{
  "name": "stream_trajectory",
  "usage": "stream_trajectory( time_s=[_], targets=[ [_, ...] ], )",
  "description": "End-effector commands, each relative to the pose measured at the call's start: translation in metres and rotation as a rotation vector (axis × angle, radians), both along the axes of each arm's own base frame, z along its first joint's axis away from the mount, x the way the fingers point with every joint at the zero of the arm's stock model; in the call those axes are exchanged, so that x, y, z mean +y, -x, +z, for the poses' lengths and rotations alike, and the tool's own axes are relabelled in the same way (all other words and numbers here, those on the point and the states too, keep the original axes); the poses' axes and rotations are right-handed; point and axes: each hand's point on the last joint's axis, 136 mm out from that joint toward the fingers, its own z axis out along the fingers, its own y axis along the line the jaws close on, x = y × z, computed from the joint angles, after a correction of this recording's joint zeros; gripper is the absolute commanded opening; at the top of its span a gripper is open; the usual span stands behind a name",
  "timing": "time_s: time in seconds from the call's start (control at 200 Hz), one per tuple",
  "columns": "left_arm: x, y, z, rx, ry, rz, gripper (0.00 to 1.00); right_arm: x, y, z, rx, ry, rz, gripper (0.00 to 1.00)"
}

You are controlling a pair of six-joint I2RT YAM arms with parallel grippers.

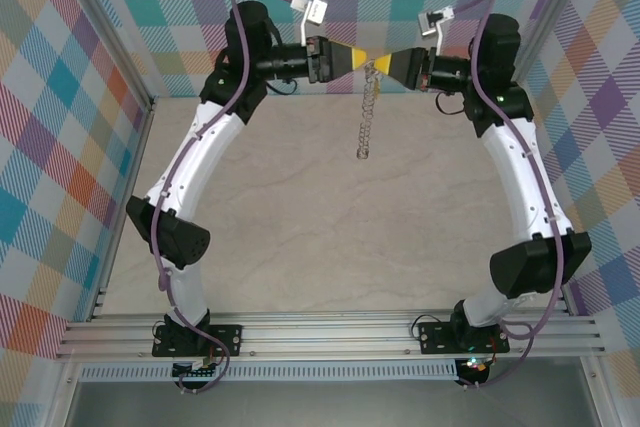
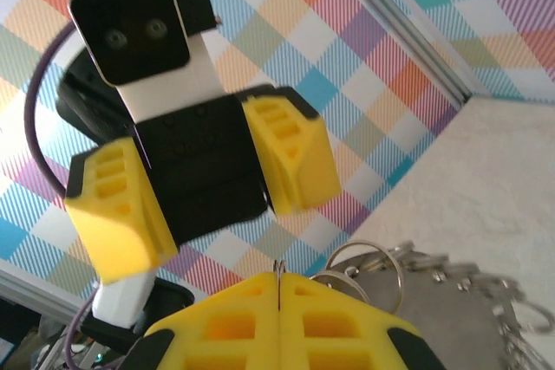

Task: Put the keys on the keyring

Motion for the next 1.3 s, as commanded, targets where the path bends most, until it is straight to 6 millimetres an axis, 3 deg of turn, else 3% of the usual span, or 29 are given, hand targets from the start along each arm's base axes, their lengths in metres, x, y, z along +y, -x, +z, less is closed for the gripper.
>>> stream_trajectory(
  time_s=[0.0,0.11,0.19,0.295,0.365,1.295],
  targets=[
    [0.020,0.017,0.008,-0.064,-0.054,0.008,0.56,0.001,0.014,-0.005,-0.044,0.038,0.084,0.00],
    [0.023,0.014,-0.006,-0.030,-0.085,-0.019,0.56,0.003,0.015,-0.012,-0.027,0.044,0.135,0.00],
    [0.022,0.014,-0.016,-0.007,-0.103,-0.044,0.48,0.005,0.013,-0.015,-0.013,0.039,0.159,0.00],
    [0.019,0.015,-0.021,0.006,-0.103,-0.082,0.28,0.006,0.012,-0.018,0.000,0.029,0.182,0.00],
    [0.018,0.016,-0.022,0.018,-0.100,-0.102,0.23,0.007,0.011,-0.019,0.006,0.026,0.188,0.00],
    [-0.012,0.024,-0.031,0.067,-0.076,-0.216,0.30,0.020,0.011,-0.028,0.030,0.014,0.233,0.00]
  ],
)
